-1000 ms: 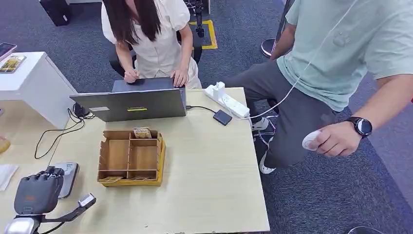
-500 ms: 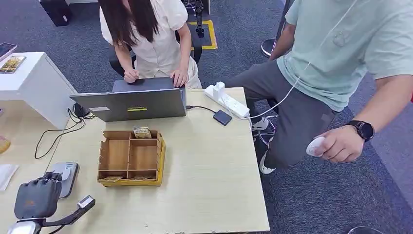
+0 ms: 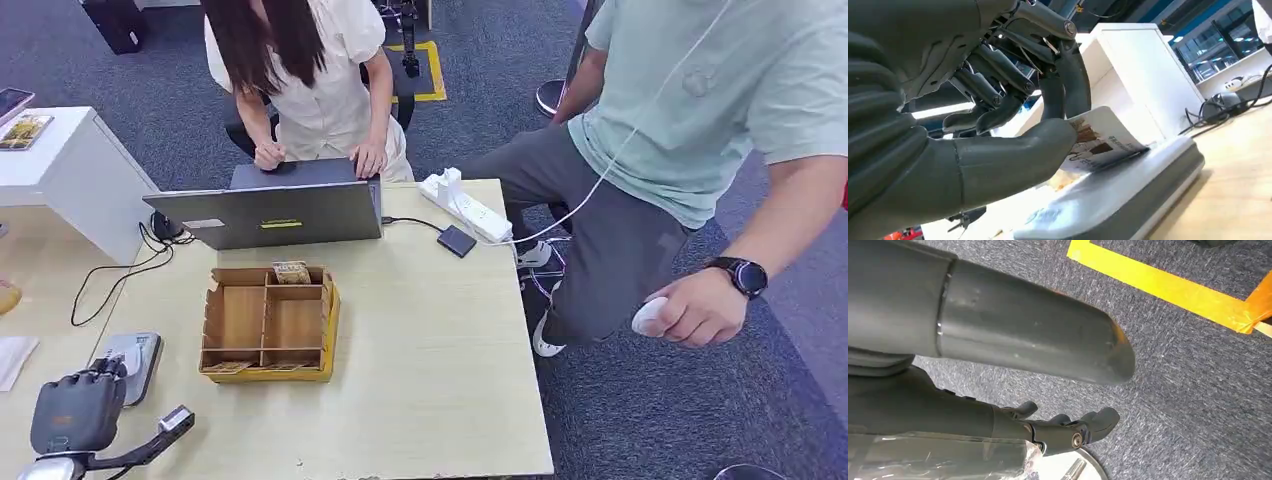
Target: Pass the card to the sensor for recognition and then transmit it.
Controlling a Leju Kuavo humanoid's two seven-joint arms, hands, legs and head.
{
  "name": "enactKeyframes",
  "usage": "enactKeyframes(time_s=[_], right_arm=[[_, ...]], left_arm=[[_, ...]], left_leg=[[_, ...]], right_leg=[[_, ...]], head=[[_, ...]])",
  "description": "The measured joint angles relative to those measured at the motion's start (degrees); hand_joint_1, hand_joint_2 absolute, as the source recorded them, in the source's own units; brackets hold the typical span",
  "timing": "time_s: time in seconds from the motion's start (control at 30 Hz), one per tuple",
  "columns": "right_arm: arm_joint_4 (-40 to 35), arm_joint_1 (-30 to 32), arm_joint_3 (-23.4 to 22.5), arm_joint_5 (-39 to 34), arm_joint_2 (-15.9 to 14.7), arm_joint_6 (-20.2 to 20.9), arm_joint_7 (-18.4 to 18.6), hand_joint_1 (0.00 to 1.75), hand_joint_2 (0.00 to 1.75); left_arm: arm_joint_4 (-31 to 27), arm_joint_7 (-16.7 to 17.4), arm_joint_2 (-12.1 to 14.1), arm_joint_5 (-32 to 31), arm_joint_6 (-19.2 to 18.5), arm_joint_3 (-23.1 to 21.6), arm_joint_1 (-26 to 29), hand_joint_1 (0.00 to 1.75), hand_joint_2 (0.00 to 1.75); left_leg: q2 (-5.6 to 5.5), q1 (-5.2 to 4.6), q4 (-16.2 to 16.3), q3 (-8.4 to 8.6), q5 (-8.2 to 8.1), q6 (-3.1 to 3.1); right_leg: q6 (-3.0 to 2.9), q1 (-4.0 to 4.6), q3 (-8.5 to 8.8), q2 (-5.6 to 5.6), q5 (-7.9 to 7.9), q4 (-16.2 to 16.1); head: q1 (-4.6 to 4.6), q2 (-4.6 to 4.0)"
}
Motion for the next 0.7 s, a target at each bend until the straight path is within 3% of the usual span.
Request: enactKeyframes(time_s=[0.27, 0.7], right_arm=[[0.0, 0.0, -0.5, 0.0, 0.0, -0.1, -0.2, 0.0, 0.0], [0.0, 0.0, -0.8, 0.0, 0.0, -0.2, -0.2, 0.0, 0.0]], left_arm=[[1.6, 3.8, 0.0, 0.0, -0.3, 0.7, -1.0, 1.75, 1.75], [4.9, 4.0, 0.0, 0.0, -1.4, 1.4, -2.1, 1.75, 1.75]], left_leg=[[-0.01, 0.0, 0.0, 0.0, 0.0, 0.0], [-0.01, 0.0, 0.0, 0.01, 0.0, 0.0]], right_leg=[[0.0, 0.0, 0.02, -0.01, 0.0, 0.0], [0.0, 0.0, 0.02, -0.01, 0.0, 0.0]], head=[[0.0, 0.0], [0.0, 0.0]])
